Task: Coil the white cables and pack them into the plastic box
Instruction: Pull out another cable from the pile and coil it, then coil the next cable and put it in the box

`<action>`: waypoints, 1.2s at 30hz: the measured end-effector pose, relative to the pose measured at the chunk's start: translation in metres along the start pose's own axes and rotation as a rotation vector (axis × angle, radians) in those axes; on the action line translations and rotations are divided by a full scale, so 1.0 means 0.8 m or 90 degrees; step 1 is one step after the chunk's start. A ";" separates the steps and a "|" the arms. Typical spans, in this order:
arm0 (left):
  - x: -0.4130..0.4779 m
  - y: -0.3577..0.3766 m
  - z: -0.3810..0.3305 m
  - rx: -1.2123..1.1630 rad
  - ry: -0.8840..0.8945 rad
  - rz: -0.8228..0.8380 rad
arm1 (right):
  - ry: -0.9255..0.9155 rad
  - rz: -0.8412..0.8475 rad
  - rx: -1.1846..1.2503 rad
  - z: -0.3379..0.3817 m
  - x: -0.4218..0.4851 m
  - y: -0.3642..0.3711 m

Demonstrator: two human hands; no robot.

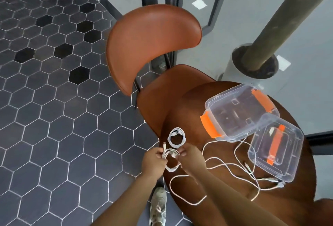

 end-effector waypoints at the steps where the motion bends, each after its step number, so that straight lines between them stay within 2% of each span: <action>1: 0.008 0.005 0.004 0.037 0.007 0.004 | -0.001 -0.001 -0.018 -0.002 0.005 0.004; 5: 0.016 0.014 -0.002 0.151 0.066 0.017 | 0.008 -0.015 -0.052 -0.015 0.016 0.017; 13: 0.017 0.016 -0.025 0.190 0.143 0.005 | -0.020 -0.071 -0.017 -0.020 0.026 0.011; 21: 0.007 0.023 -0.010 0.243 0.143 -0.021 | -0.019 -0.052 -0.087 -0.026 0.021 0.014; 29: 0.004 0.028 -0.010 0.212 0.152 -0.050 | -0.019 -0.062 -0.079 -0.032 0.022 0.011; 36: -0.013 0.007 -0.014 0.239 0.161 -0.077 | -0.024 -0.093 0.009 -0.042 -0.002 -0.031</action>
Point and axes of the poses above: each hand's wrist, its own x-axis towards the middle knuckle, its own y-axis out of the palm, z = x × y, the point moved 3 cm from there along x, towards the middle knuckle, and after that the axes turned 6 degrees about -z, right-handed, at the moved point
